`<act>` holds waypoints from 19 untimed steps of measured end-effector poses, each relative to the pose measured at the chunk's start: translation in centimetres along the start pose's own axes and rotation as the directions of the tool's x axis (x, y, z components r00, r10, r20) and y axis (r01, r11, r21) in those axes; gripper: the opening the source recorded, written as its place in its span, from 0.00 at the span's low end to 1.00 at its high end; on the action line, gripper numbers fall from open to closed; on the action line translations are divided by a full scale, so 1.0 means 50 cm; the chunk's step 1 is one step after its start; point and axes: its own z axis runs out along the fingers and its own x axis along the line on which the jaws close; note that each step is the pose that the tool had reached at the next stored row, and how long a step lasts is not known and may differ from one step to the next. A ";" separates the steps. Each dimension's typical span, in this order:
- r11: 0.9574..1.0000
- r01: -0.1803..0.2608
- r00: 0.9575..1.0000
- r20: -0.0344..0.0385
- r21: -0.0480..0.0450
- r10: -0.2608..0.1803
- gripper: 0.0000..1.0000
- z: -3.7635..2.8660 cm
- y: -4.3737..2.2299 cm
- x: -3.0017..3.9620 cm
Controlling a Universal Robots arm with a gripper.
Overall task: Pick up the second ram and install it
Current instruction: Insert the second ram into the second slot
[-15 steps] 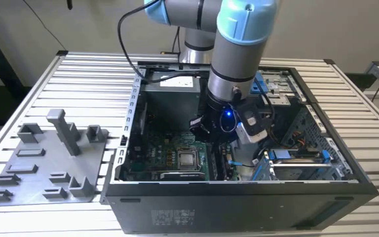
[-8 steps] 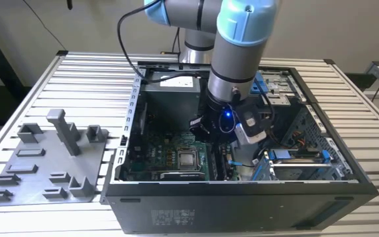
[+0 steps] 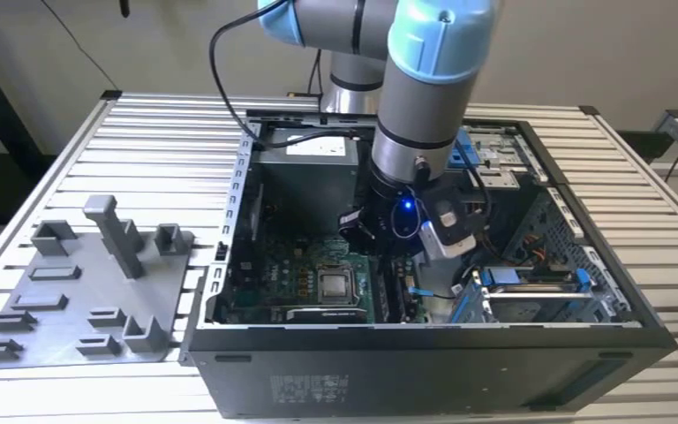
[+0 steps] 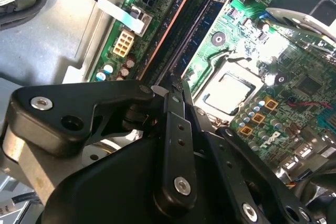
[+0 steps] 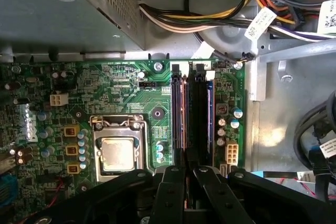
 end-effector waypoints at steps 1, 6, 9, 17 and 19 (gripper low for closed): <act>1.000 -0.002 1.000 0.000 -0.001 0.002 0.13 0.000 0.000 0.000; 1.000 -0.028 1.000 0.000 -0.002 0.028 0.13 0.000 -0.002 0.000; 0.999 -0.039 0.999 -0.001 -0.002 0.039 0.13 0.000 -0.002 0.000; 0.999 -0.040 0.999 -0.001 -0.001 0.040 0.13 0.015 -0.001 -0.002; 0.999 -0.040 0.999 -0.001 0.000 0.040 0.13 0.018 -0.001 -0.003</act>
